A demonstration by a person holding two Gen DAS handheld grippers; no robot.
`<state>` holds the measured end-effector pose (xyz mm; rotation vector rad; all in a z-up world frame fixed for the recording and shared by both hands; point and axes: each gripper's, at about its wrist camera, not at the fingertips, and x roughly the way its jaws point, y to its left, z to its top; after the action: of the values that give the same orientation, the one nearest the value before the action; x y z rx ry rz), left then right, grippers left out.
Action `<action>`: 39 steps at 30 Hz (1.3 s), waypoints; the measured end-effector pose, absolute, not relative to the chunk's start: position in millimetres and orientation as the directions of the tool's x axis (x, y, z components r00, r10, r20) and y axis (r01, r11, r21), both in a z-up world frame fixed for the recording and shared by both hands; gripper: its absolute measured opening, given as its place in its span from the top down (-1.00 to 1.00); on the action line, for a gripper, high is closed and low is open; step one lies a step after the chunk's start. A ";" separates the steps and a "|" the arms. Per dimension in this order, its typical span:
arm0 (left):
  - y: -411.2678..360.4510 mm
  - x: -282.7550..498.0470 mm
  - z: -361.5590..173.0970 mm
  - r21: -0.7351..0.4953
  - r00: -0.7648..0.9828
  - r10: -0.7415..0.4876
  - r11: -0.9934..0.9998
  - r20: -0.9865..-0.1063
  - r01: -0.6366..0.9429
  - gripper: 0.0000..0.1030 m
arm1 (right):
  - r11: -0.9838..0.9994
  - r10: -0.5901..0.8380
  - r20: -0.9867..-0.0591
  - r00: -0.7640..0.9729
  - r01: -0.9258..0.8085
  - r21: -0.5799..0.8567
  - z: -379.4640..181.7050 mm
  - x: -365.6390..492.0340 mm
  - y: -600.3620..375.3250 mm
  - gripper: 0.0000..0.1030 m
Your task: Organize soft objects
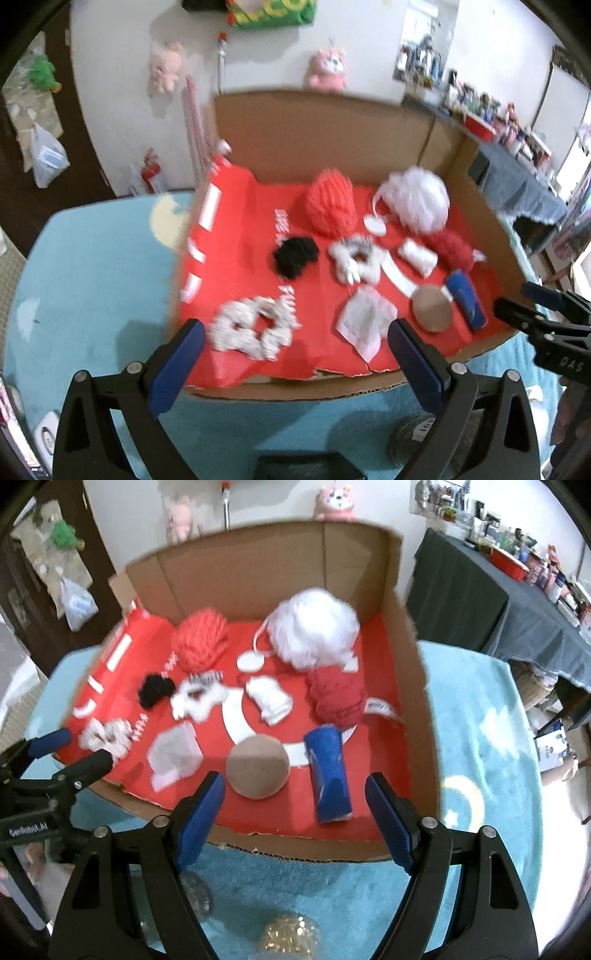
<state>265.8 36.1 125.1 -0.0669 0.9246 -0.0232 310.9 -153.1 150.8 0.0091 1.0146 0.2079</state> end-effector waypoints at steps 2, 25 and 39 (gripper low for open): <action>42.2 255.8 135.7 -0.073 0.624 -0.046 0.997 -0.780 -0.019 -0.96 | 0.980 0.185 -0.821 0.540 -0.162 0.114 164.9 300.0 -162.4 -0.51; 12.4 49.5 105.0 -0.073 0.796 -0.099 0.995 -0.598 0.069 -1.00 | 0.982 0.173 -0.644 0.745 -0.180 0.056 145.2 77.5 -174.5 -0.89; -10.4 79.2 29.0 -0.011 0.670 -0.025 1.000 -0.742 0.024 -1.00 | 0.993 0.102 -0.751 0.653 -0.114 0.036 69.9 96.5 -162.7 -0.89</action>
<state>79.2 -10.4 29.0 -0.0005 0.8355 -0.0274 96.5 -162.7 69.9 -0.0151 0.8507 0.1228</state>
